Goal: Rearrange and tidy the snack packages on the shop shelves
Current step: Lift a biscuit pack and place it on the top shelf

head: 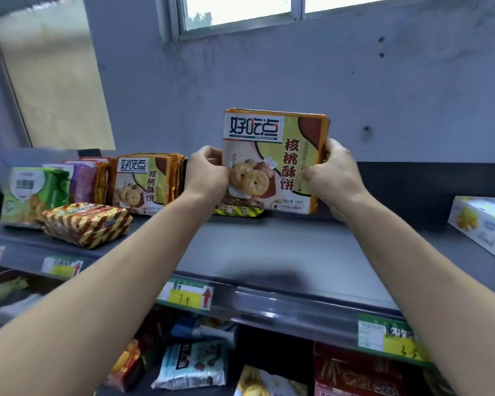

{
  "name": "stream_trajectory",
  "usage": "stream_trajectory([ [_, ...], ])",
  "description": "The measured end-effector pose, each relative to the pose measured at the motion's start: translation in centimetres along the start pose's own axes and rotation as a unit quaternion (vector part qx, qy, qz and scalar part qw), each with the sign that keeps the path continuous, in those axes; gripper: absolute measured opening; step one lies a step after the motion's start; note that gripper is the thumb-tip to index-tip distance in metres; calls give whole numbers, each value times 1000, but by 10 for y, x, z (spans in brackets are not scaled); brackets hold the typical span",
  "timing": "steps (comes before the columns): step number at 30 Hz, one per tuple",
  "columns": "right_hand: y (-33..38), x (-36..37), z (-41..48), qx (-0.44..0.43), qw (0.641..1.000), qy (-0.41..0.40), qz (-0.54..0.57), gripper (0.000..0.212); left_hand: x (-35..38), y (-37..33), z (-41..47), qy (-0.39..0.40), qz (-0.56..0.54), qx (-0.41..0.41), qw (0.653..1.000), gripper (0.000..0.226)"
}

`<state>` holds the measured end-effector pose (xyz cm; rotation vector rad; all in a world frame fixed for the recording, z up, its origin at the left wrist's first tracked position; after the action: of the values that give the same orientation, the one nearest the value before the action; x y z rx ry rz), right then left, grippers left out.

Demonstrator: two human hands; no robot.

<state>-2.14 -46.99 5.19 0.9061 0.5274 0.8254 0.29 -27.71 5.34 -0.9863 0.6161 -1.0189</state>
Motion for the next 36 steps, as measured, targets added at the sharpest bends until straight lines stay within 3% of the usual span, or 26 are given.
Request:
stream_trajectory([
  [7, 48, 107, -21, -61, 997, 27, 44, 45, -91, 7, 77, -49, 32, 28, 998, 19],
  [13, 79, 213, -37, -64, 997, 19, 47, 51, -164, 25, 159, -25, 99, 43, 994, 14],
  [19, 78, 291, -55, -40, 999, 13, 17, 51, -205, 72, 224, 9, 143, 12, 990, 25],
  [23, 61, 319, -64, -6, 1000, 13, -25, 53, -217, 105, 243, 40, 197, -4, 980, 16],
  [30, 13, 344, -62, 83, 986, 29, -141, 63, -219, 148, 250, 110, 265, -27, 958, 28],
  [36, 9, 350, -67, 70, 983, 26, -170, 55, -219, 158, 253, 99, 272, -16, 957, 23],
])
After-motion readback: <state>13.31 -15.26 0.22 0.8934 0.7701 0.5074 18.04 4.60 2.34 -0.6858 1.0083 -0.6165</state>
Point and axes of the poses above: each hand's wrist, its own z-axis towards the middle knuckle, its own x-axis out of the palm, y = z × x, the point moved 3 cm from there along z, towards the middle knuckle, and after that the axes turned 14 degrees about -y, right-handed, at the moved point
